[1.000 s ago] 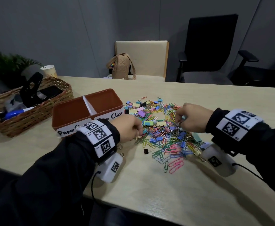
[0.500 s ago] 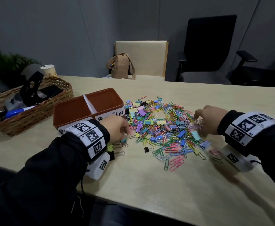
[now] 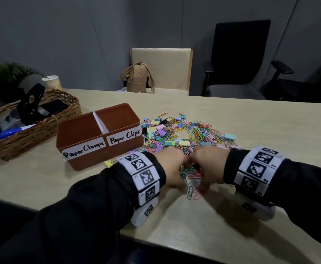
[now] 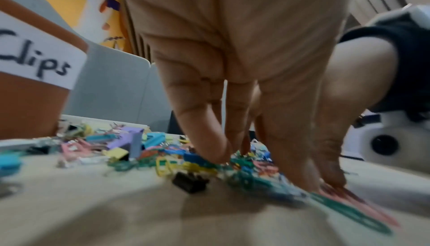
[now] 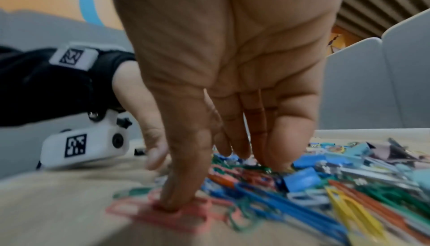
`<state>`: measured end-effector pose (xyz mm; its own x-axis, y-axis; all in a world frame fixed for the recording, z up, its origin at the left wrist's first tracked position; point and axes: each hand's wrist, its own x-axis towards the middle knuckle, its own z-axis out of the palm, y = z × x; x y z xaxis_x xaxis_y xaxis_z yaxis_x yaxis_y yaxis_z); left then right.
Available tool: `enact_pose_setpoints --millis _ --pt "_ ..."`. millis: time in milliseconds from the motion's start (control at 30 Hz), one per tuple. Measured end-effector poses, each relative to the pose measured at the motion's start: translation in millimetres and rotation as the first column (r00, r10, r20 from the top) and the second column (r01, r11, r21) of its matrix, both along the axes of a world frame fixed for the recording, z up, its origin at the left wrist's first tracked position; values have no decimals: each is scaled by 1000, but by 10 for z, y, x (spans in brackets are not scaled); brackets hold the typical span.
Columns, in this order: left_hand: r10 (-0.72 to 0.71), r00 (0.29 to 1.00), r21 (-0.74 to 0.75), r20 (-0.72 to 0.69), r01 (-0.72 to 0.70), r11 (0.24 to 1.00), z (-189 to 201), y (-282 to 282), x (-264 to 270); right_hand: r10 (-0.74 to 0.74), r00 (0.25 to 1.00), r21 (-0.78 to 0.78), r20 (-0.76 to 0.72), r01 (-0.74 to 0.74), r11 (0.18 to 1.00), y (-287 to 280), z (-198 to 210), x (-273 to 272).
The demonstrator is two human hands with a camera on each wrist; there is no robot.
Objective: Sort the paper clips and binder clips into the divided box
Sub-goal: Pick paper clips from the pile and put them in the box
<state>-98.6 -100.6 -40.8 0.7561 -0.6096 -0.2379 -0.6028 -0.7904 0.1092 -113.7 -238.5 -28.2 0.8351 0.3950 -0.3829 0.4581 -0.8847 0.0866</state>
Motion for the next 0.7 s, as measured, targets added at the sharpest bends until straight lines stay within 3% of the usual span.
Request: enact_pose_setpoints --millis 100,300,500,700 --pt "-45 999 43 26 44 998 22 -83 -26 -37 999 14 23 37 999 7 -29 49" --pt "-29 999 40 17 28 999 16 -113 50 -122 991 195 52 109 975 -15 -50 107" --pt "94 996 -146 -9 -94 985 3 -25 133 -182 983 335 18 166 928 -72 0 131" --pt "172 980 -217 -101 -190 957 24 36 181 -227 974 447 -1 203 871 -16 -27 162"
